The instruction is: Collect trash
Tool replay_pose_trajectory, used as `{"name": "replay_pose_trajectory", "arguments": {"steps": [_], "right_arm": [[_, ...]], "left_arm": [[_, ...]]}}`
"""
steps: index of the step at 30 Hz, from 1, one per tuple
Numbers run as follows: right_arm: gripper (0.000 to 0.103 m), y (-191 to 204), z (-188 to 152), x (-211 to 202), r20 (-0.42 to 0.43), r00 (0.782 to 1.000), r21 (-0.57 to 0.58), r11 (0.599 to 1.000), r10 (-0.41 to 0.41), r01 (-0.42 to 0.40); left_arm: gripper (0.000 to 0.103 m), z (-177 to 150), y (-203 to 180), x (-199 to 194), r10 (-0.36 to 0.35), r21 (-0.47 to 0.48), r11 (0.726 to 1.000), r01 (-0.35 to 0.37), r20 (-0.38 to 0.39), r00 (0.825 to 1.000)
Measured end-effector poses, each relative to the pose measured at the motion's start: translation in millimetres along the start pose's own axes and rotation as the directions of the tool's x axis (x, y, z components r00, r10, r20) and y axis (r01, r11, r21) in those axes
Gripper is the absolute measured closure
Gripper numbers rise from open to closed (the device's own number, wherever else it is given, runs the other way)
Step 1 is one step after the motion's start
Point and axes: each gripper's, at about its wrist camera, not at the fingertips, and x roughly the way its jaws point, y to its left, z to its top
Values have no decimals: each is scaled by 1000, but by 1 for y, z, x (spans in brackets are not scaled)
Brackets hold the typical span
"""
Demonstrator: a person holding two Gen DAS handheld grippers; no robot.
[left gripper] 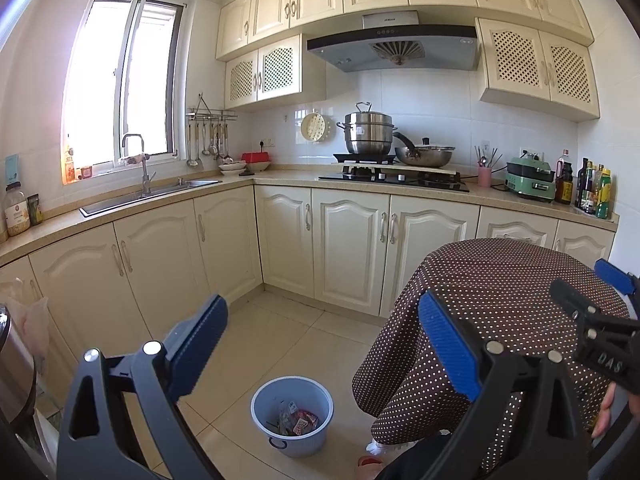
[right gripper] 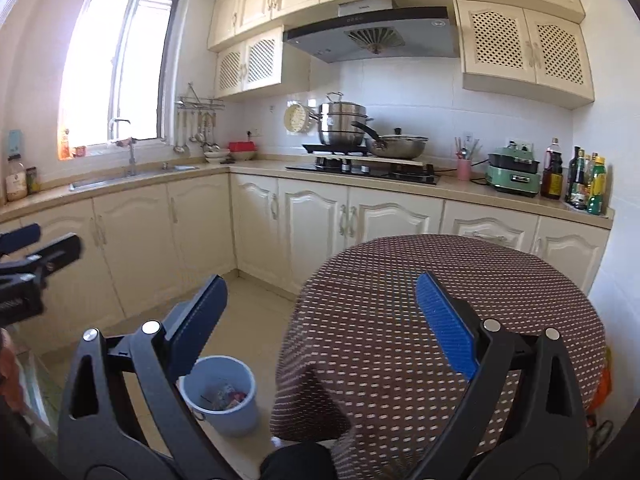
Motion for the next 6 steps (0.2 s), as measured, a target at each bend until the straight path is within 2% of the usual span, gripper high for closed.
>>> {"name": "replay_pose_trajectory", "arguments": {"steps": [4,6], "right_arm": [[9,-37,-1,25,-41,994,-36,994,-102,101],[9,-64,-2,45,-86,982,-63,985,-165,160]], "left_arm": [[9,-3,5,15,11,-8,1000,-11,-30,999],[9,-7,9,26,21,-8,1000,-22,-55,998]]}}
